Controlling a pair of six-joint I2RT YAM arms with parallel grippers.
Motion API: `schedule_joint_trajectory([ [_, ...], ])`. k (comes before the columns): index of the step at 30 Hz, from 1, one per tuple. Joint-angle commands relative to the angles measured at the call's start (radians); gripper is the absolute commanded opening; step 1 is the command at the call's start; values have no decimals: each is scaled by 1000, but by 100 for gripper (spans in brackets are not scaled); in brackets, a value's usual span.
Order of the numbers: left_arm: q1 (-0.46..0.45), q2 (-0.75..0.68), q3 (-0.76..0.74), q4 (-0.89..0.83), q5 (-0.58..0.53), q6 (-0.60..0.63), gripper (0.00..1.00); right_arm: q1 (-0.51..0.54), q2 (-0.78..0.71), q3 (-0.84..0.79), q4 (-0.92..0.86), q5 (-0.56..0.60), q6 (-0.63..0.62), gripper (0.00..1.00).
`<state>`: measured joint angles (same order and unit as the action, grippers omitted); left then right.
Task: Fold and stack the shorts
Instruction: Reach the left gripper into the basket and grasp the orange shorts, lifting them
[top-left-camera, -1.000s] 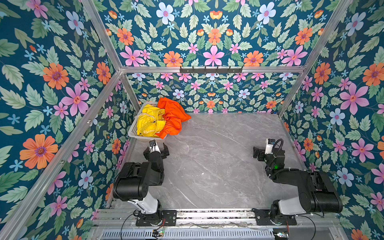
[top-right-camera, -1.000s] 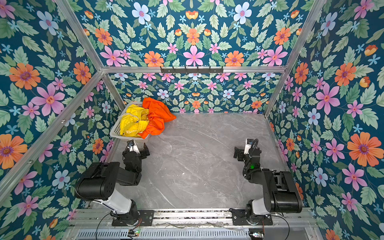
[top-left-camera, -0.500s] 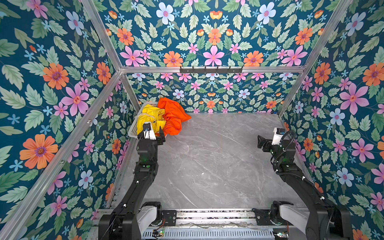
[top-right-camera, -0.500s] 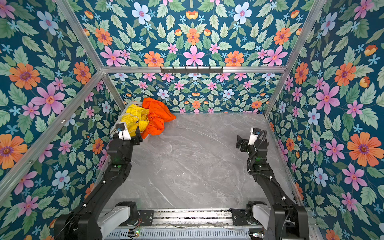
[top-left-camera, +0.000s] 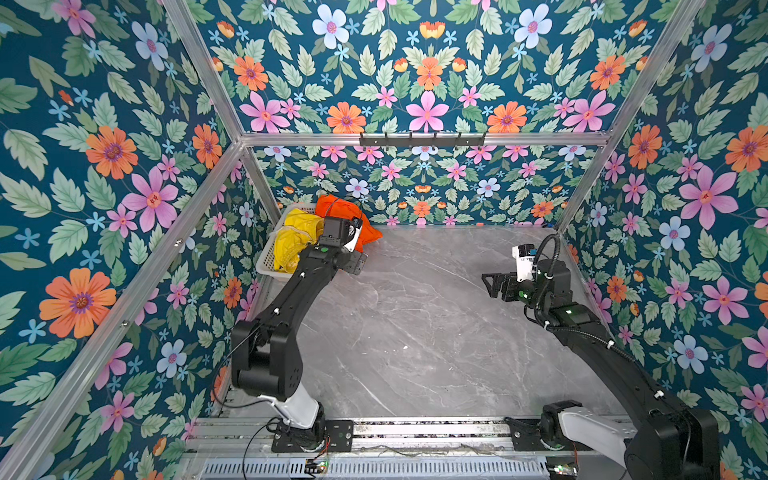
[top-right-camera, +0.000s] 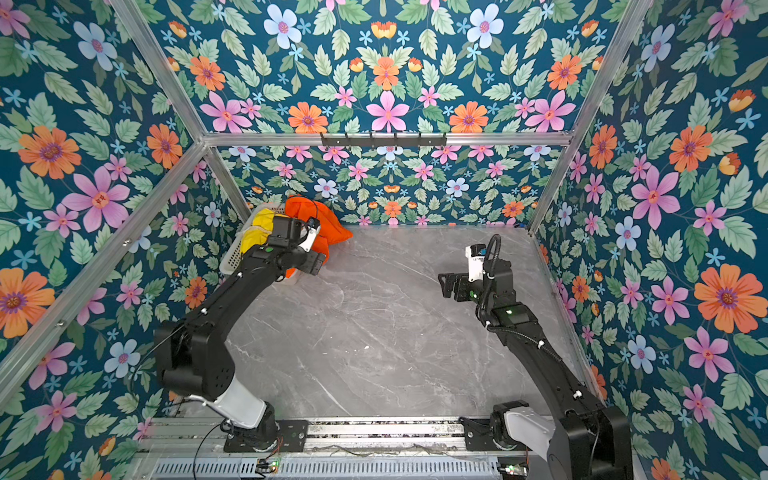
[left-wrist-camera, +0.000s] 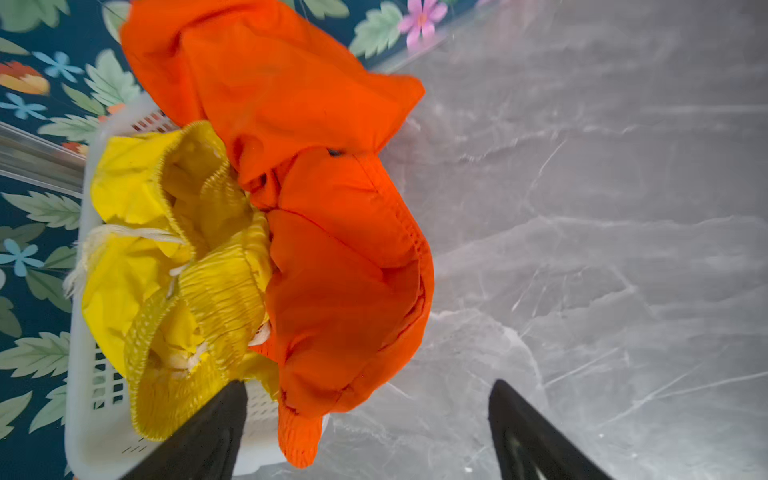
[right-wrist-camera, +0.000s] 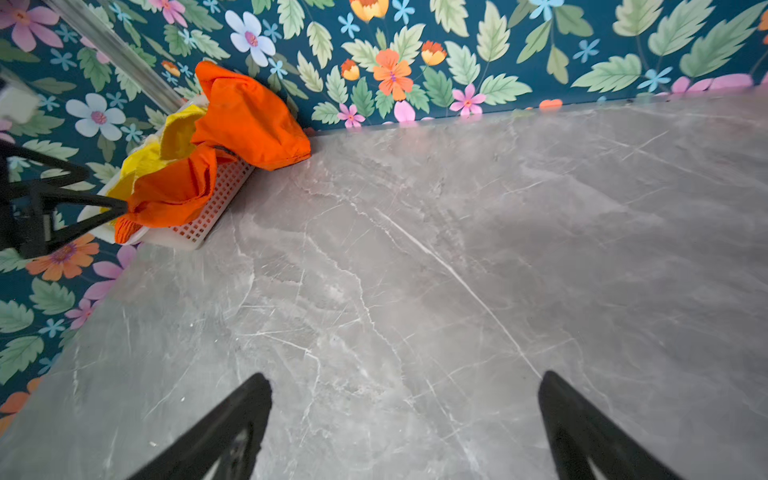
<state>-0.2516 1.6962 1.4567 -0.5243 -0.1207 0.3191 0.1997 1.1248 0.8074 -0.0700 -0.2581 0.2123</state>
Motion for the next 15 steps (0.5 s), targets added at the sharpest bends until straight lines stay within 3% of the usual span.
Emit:
schedule_joint_trajectory([
  [1, -10, 84, 63, -72, -109, 77, 95, 13, 10, 8, -16, -15, 28, 99],
  [7, -13, 232, 172, -37, -188, 120, 99, 25, 4, -12, -14, -18, 45, 99],
  [10, -13, 282, 208, -38, -193, 125, 94, 25, -2, -23, -15, -16, 52, 99],
  [11, -14, 297, 217, -37, -195, 127, 87, 24, -6, -27, -14, -14, 53, 99],
  [15, -14, 333, 272, -70, -219, 125, 44, 26, -17, -26, -21, 0, 52, 99],
])
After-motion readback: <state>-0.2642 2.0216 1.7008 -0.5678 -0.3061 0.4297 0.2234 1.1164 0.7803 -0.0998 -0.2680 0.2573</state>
